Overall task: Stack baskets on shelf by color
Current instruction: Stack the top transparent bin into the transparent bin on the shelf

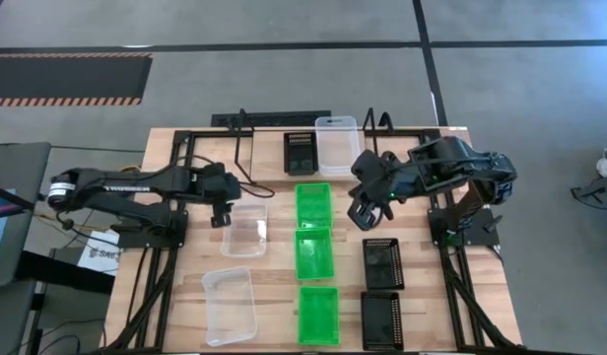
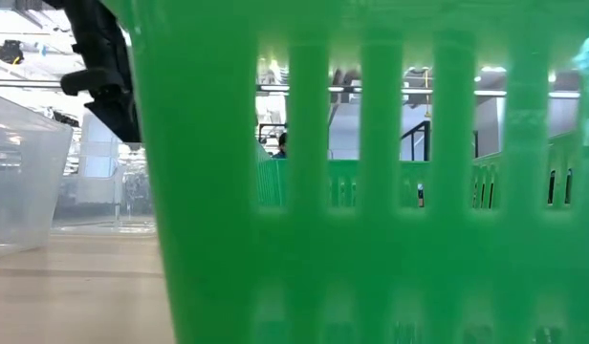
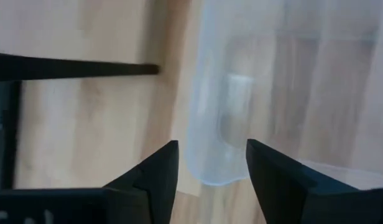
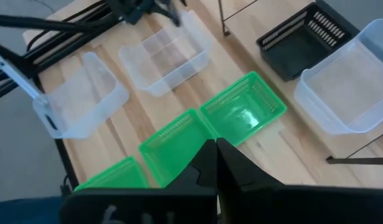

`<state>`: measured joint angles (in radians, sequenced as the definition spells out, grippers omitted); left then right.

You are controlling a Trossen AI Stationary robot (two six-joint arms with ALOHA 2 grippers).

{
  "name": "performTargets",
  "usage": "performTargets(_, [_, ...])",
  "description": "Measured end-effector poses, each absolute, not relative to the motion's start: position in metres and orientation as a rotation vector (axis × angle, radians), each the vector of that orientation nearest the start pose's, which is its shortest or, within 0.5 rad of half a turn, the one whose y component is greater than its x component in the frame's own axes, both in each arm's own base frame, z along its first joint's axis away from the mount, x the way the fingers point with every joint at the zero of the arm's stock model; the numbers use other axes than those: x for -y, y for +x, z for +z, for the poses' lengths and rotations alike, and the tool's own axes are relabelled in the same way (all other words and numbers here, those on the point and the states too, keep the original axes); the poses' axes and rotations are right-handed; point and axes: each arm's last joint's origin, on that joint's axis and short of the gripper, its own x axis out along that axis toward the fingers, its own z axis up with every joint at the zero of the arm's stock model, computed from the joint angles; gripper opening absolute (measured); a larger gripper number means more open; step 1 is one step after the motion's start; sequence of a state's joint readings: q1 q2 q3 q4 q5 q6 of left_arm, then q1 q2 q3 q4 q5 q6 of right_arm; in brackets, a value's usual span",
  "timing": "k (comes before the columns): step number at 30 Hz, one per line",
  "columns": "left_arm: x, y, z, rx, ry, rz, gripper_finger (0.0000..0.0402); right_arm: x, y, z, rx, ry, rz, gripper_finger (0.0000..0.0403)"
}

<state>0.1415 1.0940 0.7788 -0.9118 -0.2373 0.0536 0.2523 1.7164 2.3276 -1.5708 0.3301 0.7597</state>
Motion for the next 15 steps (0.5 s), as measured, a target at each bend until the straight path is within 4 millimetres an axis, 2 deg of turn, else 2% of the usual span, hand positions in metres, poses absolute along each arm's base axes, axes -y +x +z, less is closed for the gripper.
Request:
performTargets(8, [-0.051, 0.189, 0.211, -1.362, 0.109, 0.332, 0.0174, -0.076, 0.269, 0.477, -0.84, 0.407, -0.357, 0.0013])
performTargets(15, [-0.059, 0.201, 0.195, -1.391, 0.017, 0.235, 0.0174, -0.081, 0.267, 0.477, -0.84, 0.398, -0.343, 0.0011])
